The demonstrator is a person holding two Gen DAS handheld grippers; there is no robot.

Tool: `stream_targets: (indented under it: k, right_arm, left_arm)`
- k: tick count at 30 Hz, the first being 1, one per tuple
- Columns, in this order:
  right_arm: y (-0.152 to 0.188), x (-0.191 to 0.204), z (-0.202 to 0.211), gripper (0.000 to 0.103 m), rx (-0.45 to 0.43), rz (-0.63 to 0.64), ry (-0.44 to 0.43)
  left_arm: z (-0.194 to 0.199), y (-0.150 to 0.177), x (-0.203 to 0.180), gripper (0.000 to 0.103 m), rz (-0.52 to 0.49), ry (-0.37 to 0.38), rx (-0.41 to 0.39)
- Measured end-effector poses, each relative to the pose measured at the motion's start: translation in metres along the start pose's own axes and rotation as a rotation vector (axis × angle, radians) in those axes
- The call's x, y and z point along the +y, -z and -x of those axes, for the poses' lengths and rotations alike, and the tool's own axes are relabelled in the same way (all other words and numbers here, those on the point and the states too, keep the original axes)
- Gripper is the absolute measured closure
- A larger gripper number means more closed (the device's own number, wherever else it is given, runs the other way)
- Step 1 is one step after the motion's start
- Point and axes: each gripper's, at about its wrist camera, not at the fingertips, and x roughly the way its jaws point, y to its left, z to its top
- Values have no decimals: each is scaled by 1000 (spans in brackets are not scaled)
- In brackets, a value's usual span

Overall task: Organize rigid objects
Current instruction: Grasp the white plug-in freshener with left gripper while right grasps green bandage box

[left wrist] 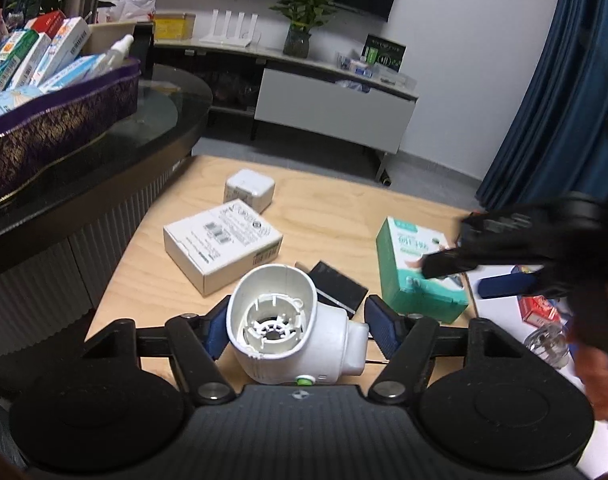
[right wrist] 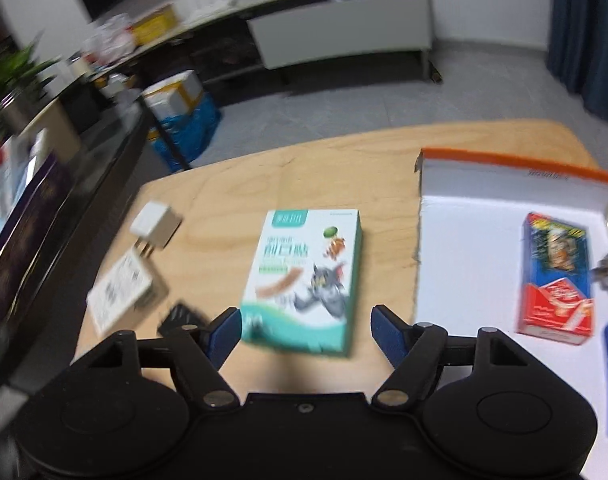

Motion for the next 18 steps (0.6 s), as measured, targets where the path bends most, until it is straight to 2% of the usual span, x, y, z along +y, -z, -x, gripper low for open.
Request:
stream_targets:
  k: [5,8,10,11,15,18]
  right_arm:
    - [-14,16,-32,6,29,-6,91]
    - [-15,21,-49,5,53,13,153]
    - [-14,24,-51,9,34,53,172]
    - [-13,25,-49,18,18,71,164]
    - [-6,22,-31,19,-24,109,120]
    - [2,14,1,19,-85,159,113]
  left_arm:
    - [1,-2,1,33,22,12,-22]
    - [0,-3,0,33,14,8,-33]
    - [-1,-3,0,33,19,17,-32]
    - [-1,-3,-1,33,20,19,-34]
    - [2,-2,-5,33,-1,16,-49]
    - [7,-2,-10,33,-23,24,-55]
